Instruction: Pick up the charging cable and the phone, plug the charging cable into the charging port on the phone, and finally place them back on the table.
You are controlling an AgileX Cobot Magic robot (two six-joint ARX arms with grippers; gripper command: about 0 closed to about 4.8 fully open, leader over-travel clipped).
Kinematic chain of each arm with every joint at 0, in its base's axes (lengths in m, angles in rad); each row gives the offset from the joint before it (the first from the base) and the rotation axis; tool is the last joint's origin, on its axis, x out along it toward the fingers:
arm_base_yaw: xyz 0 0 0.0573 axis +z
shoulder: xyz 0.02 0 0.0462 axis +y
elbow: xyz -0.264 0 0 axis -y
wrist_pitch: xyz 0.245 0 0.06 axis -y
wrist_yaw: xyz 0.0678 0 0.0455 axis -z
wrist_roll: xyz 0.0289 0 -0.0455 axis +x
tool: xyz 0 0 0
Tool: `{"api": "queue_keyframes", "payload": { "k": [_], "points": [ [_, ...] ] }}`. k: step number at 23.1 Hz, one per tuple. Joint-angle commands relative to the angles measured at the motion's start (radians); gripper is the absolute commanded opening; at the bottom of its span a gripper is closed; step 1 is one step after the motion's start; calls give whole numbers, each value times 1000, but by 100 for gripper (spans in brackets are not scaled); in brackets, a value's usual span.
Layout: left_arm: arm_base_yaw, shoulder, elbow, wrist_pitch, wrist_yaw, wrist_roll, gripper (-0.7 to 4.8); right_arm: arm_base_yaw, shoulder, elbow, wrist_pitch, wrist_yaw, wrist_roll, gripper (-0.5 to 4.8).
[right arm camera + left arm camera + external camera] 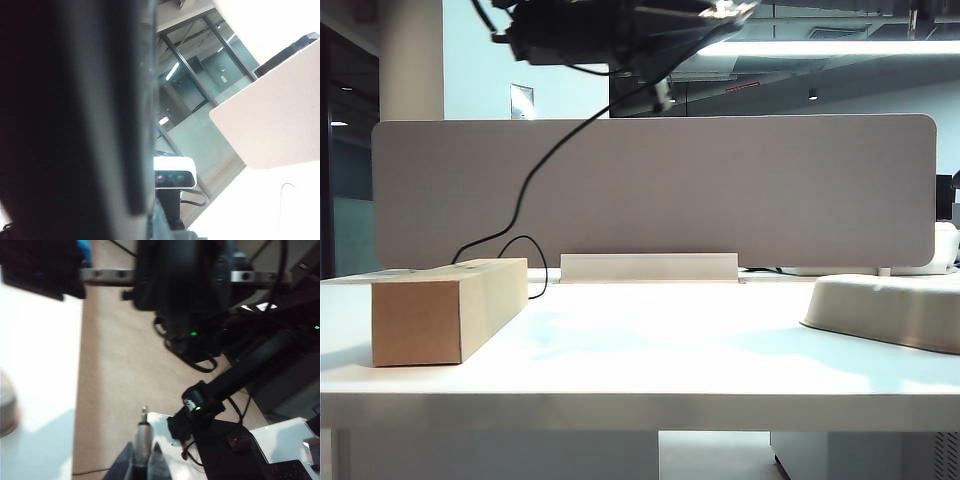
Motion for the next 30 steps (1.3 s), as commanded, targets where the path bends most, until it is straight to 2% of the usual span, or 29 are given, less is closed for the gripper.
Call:
{"api": "queue_keyframes", "payload": {
  "k": [1,4,6,7,12,24,30],
  "points": [
    [-11,-7,6,44,34,-47,-6,0,-7,8,40,8,18,-2],
    [-10,-8,6,47,84,-47,-6,0,-7,8,29,0,18,-2],
    [-9,-9,6,93,81,-94,-6,0,-7,8,12,-10,17,-2],
    [-10,-8,6,144,80,-152,-6,0,-7,8,-3,-12,17,-2],
    [-16,-8,6,234,77,-227,-6,0,-7,8,-16,-12,16,-2],
    [-43,-6,5,233,33,-229,-6,0,-7,8,-11,-14,17,-2],
    [-28,-6,5,207,37,-217,-6,0,-8,8,-11,-14,17,-2]
  ]
}}
